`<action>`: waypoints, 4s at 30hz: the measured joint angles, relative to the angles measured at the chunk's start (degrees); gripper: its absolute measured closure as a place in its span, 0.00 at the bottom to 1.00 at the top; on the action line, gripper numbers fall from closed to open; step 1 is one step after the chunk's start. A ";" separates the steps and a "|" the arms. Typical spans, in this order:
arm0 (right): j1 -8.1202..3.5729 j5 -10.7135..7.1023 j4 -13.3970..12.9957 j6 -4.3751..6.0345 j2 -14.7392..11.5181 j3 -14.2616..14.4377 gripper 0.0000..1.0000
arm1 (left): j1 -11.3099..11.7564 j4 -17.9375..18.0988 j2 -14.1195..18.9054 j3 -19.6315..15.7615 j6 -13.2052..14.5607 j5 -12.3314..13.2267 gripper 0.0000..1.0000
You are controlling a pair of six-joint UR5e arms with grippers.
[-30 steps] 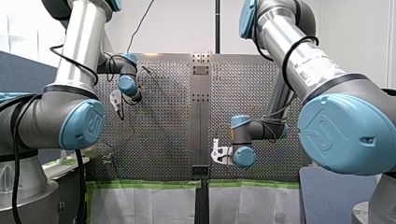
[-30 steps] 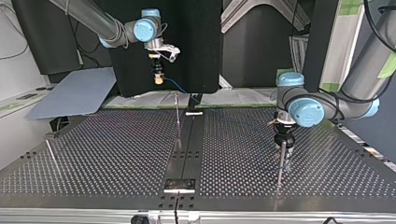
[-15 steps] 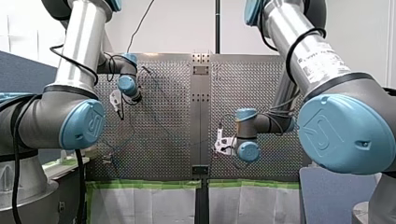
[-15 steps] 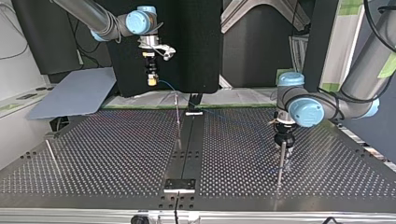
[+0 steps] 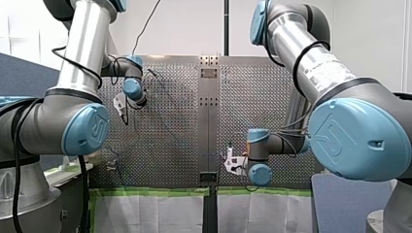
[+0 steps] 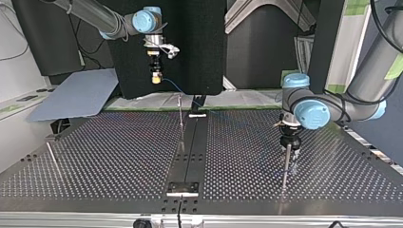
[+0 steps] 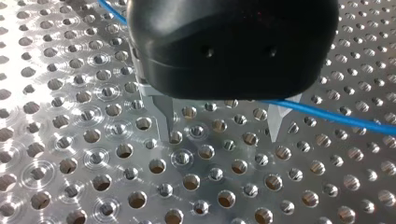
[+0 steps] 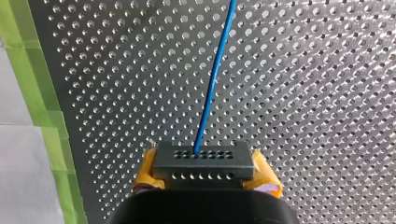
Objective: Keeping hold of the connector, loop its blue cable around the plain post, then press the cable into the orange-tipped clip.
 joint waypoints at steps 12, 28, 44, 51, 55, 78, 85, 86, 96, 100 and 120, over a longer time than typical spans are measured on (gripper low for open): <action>-1.11 -0.92 -3.95 -0.21 3.84 -0.02 1.00 | 0.05 -0.05 0.00 -0.02 -0.18 -0.01 0.01; -2.21 -2.36 -5.42 0.28 8.69 -1.12 1.00 | 0.77 -0.17 0.00 -0.34 -2.95 0.03 0.01; -2.43 -2.37 -3.74 0.14 8.75 -1.31 1.00 | 5.82 2.52 0.26 -4.22 -10.92 3.64 0.01; -2.46 -2.37 -3.28 0.06 8.75 -1.58 1.00 | 6.38 3.97 1.05 -4.63 -14.89 7.54 0.01; -2.47 -2.38 -2.98 0.01 8.76 -1.90 1.00 | 6.61 3.55 2.70 -4.98 -17.14 8.45 0.01; -2.47 -2.38 -1.94 0.08 8.76 -2.12 1.00 | 5.85 0.37 11.76 -10.92 -19.38 9.15 0.01; -2.47 -2.37 -1.71 0.06 8.76 -2.11 1.00 | 5.33 0.52 14.32 -12.99 -19.39 9.47 0.01; -2.47 -2.37 -1.71 0.07 8.75 -2.12 1.00 | 5.20 0.45 14.83 -13.40 -19.35 9.51 0.01; -2.47 -2.38 -1.49 0.24 8.76 -2.49 1.00 | 4.98 -1.47 20.25 -17.42 -19.29 9.60 0.01; -2.47 -2.37 -1.48 0.50 8.76 -2.53 1.00 | 5.17 -3.37 22.55 -17.59 -17.92 9.34 0.01; -1.95 -3.15 0.28 0.65 8.76 -3.20 1.00 | 4.11 -14.11 33.67 -9.58 -7.62 8.65 0.01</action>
